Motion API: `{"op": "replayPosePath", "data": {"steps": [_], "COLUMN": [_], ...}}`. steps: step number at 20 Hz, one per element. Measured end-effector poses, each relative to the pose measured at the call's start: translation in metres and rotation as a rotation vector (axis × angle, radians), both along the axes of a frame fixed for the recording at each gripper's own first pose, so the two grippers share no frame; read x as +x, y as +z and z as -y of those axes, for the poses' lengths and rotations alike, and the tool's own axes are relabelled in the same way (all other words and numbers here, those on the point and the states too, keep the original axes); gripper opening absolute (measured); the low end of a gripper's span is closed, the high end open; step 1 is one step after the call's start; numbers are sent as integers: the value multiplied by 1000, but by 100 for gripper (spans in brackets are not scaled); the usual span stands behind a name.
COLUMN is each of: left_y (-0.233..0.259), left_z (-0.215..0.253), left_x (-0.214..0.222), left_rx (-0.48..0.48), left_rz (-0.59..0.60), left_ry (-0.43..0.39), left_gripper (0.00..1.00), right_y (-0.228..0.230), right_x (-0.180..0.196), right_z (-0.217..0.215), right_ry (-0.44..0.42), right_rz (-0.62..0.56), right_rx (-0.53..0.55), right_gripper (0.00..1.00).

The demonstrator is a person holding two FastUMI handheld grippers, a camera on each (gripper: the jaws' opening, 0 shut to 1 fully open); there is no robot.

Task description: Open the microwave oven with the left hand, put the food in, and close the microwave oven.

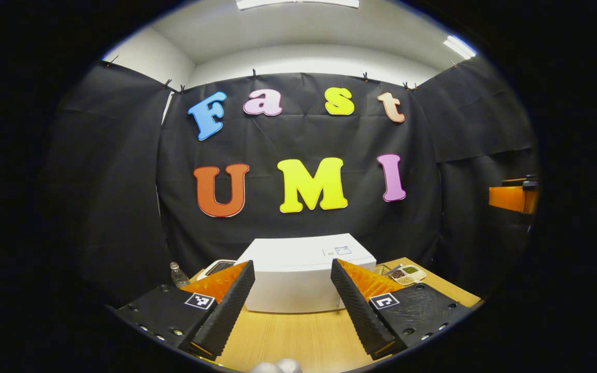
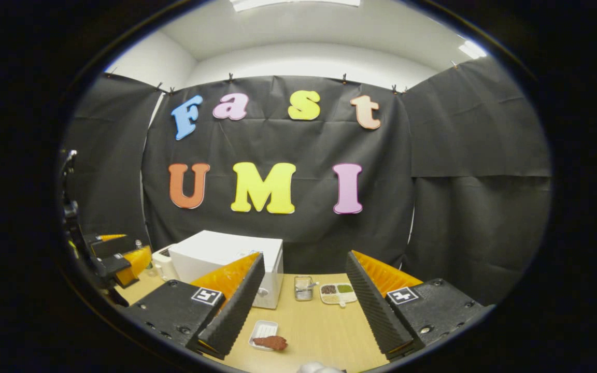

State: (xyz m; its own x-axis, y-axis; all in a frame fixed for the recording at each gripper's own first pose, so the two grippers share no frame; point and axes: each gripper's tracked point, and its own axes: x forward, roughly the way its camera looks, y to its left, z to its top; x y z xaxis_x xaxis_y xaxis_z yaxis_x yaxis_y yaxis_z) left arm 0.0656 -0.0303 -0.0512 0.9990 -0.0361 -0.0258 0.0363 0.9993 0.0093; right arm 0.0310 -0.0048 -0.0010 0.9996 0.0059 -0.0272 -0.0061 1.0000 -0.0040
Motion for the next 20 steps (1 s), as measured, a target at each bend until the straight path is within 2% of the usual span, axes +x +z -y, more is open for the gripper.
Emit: {"op": "replayPosePath", "data": {"steps": [1, 10, 17, 18, 20], "left_y": [-5, -83, -155, -162, -176], "left_z": [7, 72, 100, 102, 110], "left_x": [8, 79, 142, 152, 169], "left_rx": [-2, -17, 4, 4, -1], "left_rz": [8, -22, -100, -105, -119], "left_ry": [-10, -88, -72, -69, -77], "left_gripper": [93, 93, 94, 94, 94], "right_y": [2, -1, -27, -29, -34], "right_x": [2, 14, 24, 25, 26], "right_z": [2, 21, 39, 42, 50], "right_ry": [-1, -40, -74, -79, -95], "right_rz": [2, -32, -103, -112, -122], "right_rx": [2, -18, -38, -36, -37], "right_gripper": [100, 100, 100, 93, 93]}}
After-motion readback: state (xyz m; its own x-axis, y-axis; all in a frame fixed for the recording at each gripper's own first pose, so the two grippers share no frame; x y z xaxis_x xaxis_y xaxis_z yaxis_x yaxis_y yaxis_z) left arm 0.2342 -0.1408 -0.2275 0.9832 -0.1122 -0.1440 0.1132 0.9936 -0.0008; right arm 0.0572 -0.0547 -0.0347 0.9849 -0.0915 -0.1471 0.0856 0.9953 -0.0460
